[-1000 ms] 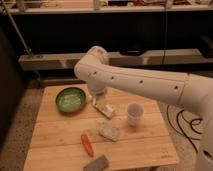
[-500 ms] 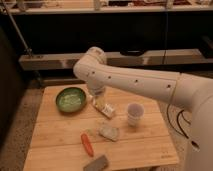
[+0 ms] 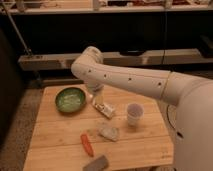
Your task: Pick up the ceramic bowl
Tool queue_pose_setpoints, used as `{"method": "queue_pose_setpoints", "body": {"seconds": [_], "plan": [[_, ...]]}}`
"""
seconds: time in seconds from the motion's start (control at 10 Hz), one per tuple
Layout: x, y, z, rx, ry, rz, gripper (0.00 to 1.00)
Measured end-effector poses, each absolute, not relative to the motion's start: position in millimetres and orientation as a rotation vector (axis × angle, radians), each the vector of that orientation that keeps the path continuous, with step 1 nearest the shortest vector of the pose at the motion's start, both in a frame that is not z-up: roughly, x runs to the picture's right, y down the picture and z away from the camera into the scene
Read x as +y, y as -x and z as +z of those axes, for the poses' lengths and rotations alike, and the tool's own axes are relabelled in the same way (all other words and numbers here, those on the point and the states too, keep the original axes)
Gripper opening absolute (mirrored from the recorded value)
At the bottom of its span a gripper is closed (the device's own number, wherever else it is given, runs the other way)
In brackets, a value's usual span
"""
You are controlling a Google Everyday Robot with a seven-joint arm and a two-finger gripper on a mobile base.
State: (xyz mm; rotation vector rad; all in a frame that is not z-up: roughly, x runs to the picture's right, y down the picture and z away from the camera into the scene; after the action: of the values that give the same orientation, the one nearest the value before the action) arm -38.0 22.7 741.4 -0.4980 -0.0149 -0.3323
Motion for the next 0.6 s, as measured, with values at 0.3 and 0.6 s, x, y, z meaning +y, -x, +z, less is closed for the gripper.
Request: {"method": "queue_pose_setpoints", "body": {"seconds": [0.3, 0.6], "plan": [[22.7, 46.9, 750.5, -0.018, 0.491, -0.348, 0.65], [19.3, 46.6, 759.4, -0.013, 0.483, -0.344, 0.65]]}}
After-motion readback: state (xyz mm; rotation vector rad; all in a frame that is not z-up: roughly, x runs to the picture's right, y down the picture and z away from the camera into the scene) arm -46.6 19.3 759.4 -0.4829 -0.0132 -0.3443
